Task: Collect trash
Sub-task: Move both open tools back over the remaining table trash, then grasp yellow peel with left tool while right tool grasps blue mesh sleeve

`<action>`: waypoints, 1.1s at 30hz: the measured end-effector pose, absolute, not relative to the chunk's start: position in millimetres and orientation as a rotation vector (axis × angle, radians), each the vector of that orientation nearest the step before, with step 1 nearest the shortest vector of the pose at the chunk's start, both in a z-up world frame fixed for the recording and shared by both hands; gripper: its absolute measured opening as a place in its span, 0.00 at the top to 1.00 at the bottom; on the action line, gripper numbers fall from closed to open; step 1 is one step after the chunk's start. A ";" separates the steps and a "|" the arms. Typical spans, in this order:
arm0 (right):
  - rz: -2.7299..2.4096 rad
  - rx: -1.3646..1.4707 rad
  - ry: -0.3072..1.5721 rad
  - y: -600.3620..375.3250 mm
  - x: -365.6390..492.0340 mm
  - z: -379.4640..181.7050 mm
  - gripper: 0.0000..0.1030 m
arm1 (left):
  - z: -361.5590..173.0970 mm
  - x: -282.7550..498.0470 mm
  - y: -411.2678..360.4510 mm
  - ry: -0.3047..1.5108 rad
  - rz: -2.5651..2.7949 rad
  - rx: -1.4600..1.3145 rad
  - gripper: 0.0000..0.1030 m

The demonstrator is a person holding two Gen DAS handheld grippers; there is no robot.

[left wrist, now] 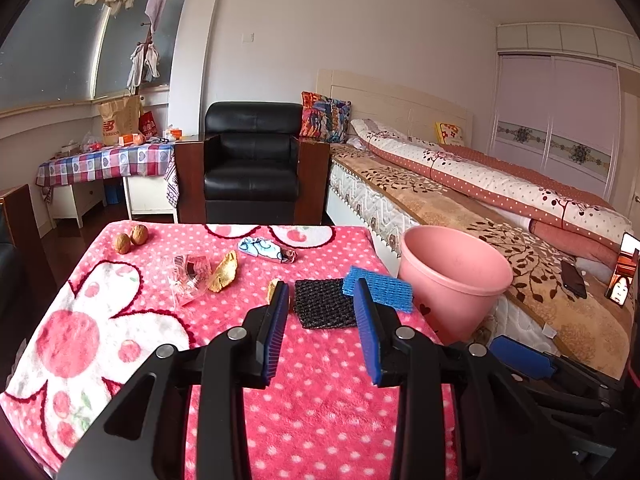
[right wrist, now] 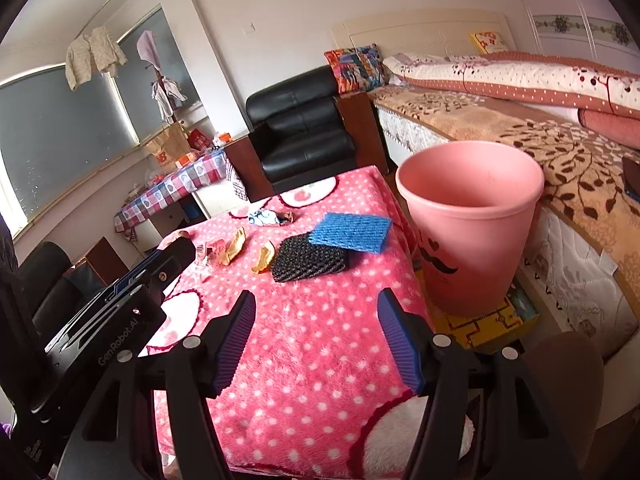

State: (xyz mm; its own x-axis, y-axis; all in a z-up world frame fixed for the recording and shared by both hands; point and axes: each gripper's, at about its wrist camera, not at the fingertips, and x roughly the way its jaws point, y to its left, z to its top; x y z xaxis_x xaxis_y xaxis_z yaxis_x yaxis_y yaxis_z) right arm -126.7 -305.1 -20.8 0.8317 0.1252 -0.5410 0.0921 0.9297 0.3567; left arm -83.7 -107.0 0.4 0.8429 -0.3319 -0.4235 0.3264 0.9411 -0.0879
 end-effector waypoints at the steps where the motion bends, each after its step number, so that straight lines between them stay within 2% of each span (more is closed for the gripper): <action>1: 0.020 0.386 0.598 -306.8 -123.8 -22.8 0.39 | -0.5 -81.8 -108.6 0.452 -0.348 -0.008 0.67; 12: 0.047 0.282 0.650 -317.9 -73.7 -32.3 0.39 | -7.7 -39.1 -97.2 0.503 -0.260 -0.021 0.67; 24: 0.124 0.141 0.713 -318.7 1.1 -38.3 0.39 | -41.2 36.5 -87.5 0.757 -0.241 -0.107 0.67; 33: 0.170 0.044 0.809 -303.9 44.4 -61.2 0.42 | -61.9 58.1 -109.2 0.837 -0.221 -0.043 0.67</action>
